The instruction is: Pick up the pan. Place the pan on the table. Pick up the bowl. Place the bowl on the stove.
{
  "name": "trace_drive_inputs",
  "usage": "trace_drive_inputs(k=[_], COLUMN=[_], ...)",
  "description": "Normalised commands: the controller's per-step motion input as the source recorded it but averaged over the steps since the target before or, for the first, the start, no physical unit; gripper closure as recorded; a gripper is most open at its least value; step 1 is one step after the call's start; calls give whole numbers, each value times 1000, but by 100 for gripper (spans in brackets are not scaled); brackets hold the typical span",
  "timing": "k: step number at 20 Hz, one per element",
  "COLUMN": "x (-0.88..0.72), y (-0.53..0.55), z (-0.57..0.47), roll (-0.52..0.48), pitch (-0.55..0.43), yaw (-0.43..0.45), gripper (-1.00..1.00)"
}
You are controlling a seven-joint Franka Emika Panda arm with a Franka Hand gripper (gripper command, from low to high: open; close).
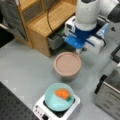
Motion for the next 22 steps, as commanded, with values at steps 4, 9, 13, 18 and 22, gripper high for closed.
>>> trace_drive_inputs(k=[4, 9, 13, 18, 22], x=[215, 194, 227, 236, 229], y=[-27, -22, -53, -106, -172], z=[366, 255, 371, 387, 226], roll=[151, 158, 151, 147, 133], pitch=[259, 230, 238, 193, 92], yaw=[-38, -33, -27, -11, 26], gripper=[100, 100, 100, 100, 100])
